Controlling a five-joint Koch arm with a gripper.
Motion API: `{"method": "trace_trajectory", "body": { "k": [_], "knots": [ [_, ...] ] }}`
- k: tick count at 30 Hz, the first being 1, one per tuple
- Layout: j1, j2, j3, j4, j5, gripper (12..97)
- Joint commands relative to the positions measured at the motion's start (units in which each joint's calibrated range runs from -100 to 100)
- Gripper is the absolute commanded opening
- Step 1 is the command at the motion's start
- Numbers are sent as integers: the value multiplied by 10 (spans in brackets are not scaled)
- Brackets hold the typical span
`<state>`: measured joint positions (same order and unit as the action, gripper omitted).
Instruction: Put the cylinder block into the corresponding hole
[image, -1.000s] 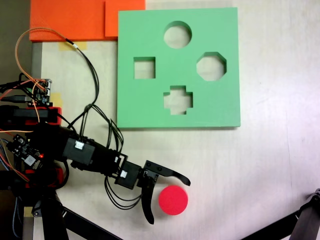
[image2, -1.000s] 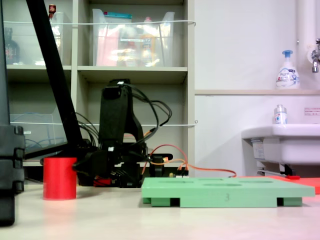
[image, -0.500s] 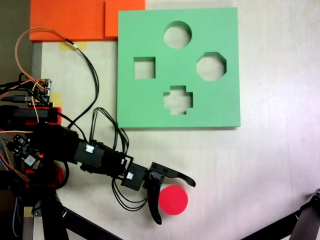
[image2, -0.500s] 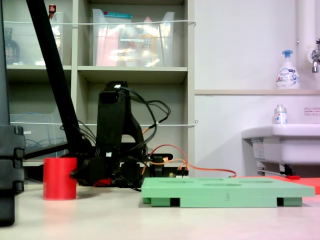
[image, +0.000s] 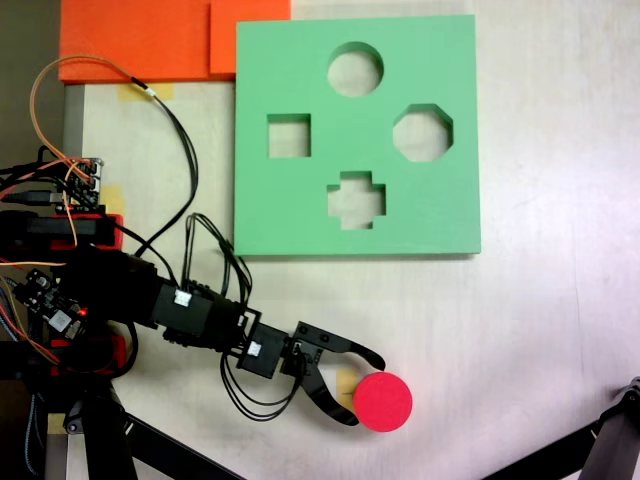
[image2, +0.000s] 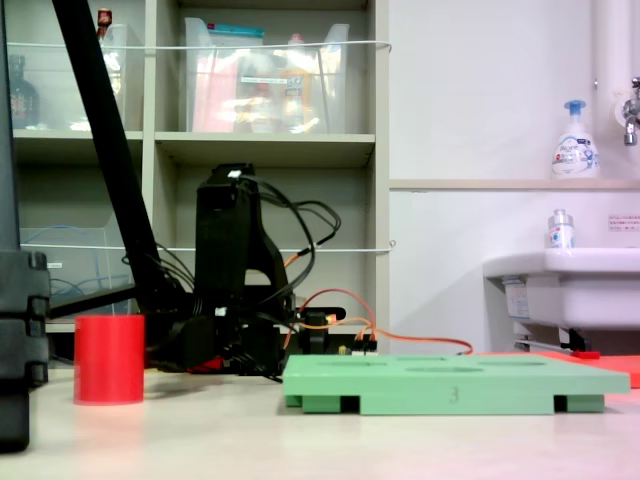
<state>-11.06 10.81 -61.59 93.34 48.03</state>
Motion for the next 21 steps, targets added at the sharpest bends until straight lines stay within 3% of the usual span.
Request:
{"method": "trace_trajectory", "body": {
  "k": [1,4,8,21],
  "knots": [
    [0,-24,0,67,1,429],
    [0,-28,-3,67,1,450],
    [4,-27,27,67,2,695],
    [5,89,191,67,18,710]
  ]
}}
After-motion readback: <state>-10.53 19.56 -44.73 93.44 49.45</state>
